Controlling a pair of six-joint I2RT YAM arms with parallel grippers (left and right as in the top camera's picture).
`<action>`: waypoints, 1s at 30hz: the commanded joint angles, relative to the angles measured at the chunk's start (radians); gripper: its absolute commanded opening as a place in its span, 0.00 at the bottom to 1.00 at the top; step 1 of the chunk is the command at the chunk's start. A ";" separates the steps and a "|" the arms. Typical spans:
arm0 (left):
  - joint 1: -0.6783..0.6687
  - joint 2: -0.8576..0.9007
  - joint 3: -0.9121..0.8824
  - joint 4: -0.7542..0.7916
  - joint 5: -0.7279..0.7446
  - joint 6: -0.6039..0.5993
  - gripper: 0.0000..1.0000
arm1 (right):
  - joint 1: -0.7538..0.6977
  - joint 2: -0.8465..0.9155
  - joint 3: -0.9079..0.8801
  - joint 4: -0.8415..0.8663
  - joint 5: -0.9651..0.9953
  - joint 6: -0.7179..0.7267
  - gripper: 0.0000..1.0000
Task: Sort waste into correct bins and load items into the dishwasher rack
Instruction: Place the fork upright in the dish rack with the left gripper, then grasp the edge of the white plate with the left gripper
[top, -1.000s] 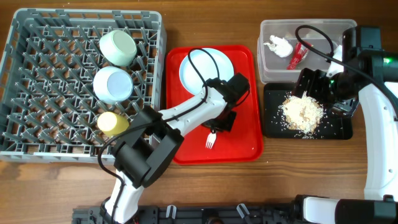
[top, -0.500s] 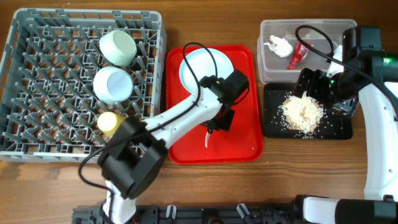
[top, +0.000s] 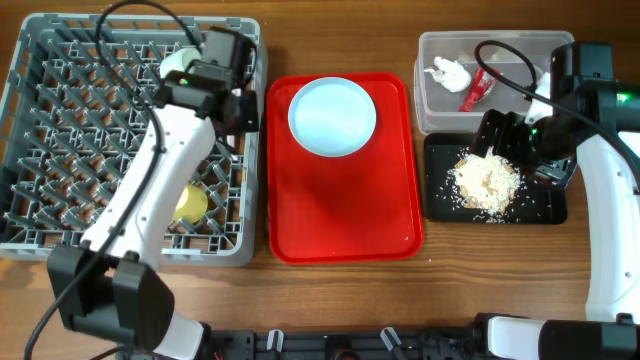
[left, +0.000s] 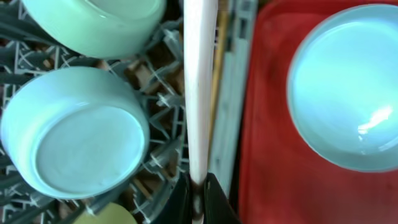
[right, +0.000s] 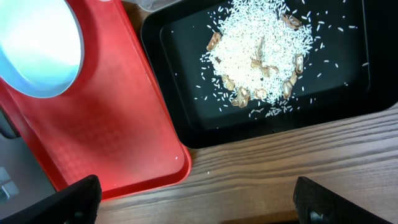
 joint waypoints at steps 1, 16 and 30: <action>0.064 0.041 -0.003 0.021 0.017 0.031 0.12 | -0.002 -0.003 0.010 -0.001 0.013 -0.001 1.00; 0.000 0.042 -0.003 0.057 0.275 0.031 0.47 | -0.002 -0.003 0.010 0.003 0.013 0.001 1.00; -0.385 0.328 -0.003 0.400 0.250 0.180 0.84 | -0.002 -0.003 0.010 0.004 0.013 0.002 1.00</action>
